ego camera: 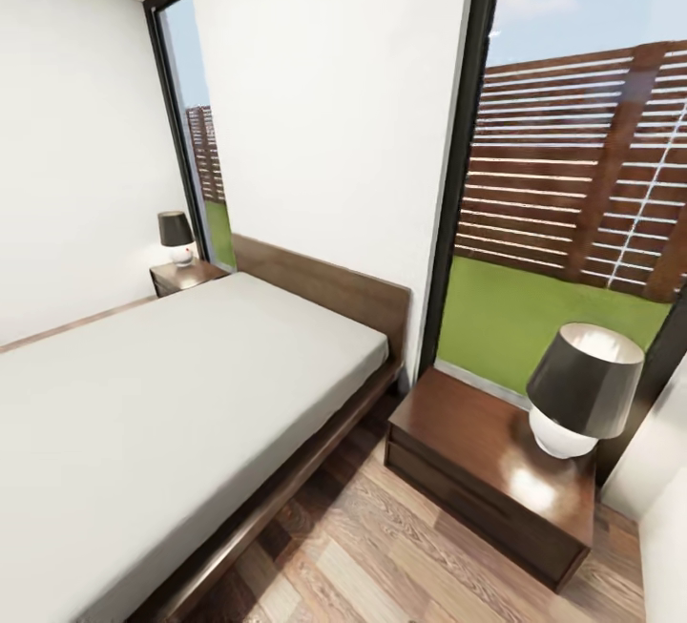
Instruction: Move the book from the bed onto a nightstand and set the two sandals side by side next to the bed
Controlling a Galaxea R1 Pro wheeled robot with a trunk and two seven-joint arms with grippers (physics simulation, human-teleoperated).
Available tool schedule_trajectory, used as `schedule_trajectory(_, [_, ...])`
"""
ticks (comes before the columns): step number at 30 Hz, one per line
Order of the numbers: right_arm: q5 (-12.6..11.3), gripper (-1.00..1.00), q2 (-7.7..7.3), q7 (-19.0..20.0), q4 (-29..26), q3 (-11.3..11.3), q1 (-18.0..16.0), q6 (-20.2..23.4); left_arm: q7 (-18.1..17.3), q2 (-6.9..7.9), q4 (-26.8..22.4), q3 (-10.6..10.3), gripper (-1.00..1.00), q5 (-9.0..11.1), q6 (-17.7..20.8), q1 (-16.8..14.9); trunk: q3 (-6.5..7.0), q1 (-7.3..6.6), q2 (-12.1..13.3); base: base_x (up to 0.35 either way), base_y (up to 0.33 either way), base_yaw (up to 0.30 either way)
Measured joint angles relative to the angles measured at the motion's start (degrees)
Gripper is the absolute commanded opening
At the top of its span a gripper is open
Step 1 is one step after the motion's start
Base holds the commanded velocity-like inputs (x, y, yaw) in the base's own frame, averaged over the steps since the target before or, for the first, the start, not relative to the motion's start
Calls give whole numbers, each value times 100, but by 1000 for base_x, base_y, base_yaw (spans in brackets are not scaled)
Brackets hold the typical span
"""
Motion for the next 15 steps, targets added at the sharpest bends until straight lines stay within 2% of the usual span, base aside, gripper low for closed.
schedule_trajectory(15, [0,-100,2,0,0,0,0,0,-1,0,-1,3,-100,0,-21,0,0,0,1,0,-1,283])
